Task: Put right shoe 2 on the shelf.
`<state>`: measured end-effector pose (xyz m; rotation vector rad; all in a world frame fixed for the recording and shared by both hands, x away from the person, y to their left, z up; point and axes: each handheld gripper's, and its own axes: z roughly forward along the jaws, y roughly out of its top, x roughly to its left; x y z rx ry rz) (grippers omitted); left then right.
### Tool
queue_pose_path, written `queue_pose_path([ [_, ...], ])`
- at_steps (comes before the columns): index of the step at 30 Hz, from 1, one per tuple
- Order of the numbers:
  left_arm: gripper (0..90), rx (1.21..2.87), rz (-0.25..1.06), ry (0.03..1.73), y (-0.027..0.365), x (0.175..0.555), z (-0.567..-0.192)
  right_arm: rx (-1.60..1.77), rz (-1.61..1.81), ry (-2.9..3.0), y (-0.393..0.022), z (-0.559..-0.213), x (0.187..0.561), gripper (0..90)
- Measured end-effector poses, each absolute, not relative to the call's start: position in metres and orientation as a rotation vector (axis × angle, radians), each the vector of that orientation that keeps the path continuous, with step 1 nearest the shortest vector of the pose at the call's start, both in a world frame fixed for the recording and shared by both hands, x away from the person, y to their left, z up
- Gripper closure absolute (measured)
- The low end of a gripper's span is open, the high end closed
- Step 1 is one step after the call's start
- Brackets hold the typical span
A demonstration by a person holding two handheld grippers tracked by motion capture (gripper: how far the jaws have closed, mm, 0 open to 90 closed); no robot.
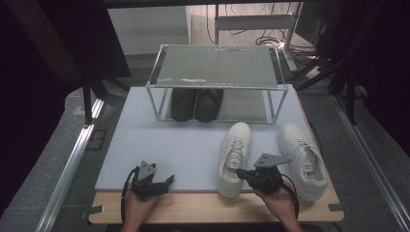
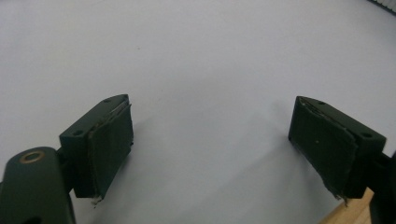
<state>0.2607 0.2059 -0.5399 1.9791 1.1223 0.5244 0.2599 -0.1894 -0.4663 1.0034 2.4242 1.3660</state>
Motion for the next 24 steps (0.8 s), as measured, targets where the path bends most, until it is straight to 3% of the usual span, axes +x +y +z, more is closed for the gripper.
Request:
queue_pose_path([
  [24,14.4,1.977,0.526,1.127,0.206,0.261,-0.54,1.113,1.222,2.417,-0.222,-0.461,0.265,89.6],
])
